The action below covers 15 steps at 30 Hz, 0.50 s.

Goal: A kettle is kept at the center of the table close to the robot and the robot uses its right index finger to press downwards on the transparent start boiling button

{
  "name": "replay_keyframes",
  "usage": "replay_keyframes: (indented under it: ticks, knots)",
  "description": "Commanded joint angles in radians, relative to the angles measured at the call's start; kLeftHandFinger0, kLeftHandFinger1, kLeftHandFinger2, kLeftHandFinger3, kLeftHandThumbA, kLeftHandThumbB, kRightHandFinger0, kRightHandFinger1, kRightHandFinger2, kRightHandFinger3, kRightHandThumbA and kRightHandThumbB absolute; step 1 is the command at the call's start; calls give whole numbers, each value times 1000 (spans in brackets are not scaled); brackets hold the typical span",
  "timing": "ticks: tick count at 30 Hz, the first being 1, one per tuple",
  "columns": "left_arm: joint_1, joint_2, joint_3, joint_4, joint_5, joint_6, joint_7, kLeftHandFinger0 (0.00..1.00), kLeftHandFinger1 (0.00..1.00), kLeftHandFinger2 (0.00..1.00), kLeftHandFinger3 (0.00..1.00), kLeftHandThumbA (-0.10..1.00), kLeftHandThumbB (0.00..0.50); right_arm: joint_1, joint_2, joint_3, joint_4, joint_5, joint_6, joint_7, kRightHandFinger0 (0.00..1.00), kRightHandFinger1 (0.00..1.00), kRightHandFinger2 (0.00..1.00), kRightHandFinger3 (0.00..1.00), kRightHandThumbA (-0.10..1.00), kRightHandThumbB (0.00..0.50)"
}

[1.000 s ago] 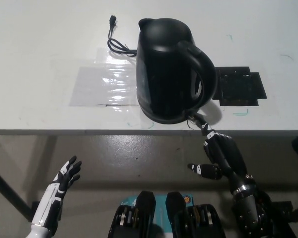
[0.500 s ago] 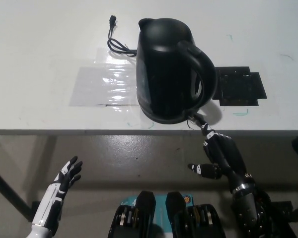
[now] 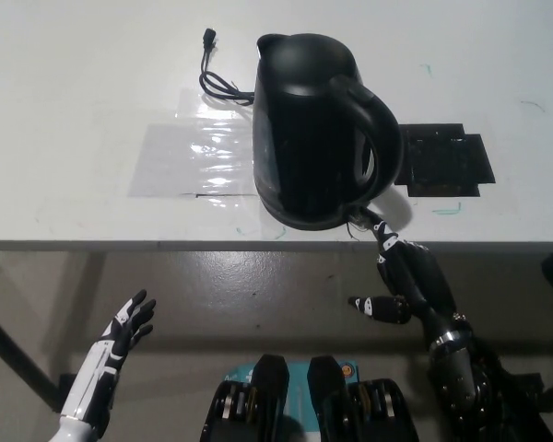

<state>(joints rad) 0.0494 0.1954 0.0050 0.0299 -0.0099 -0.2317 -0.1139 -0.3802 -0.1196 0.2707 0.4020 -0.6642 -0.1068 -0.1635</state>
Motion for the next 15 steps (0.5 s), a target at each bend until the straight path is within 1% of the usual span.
replay_keyframes:
  ticks: [1,4,8,12,15]
  knots:
    - [-20,16,-2,-31,2,-38,-14,1000,1000,1000,1000,1000,336,-42,-3,-11,-9,14,9,-14,0,0,0,1000,1000,228]
    - [-19,14,-2,-33,0,-32,-14,1000,1000,1000,1000,1000,335,-41,-4,-10,-11,14,11,-10,0,0,0,1000,1000,234]
    - [-17,16,-3,-36,3,-32,-15,1000,1000,1000,1000,1000,325,-42,-7,-6,-1,9,1,-18,0,0,0,1000,1000,210]
    - [-20,16,-4,-38,2,-30,-17,1000,1000,1000,1000,1000,327,-45,-8,-5,9,8,8,-15,0,0,2,1000,1000,220]
    - [-21,15,-3,-34,-1,-37,-19,1000,1000,1000,1000,1000,316,-48,-8,-2,25,6,4,-19,0,0,0,1000,1000,224]
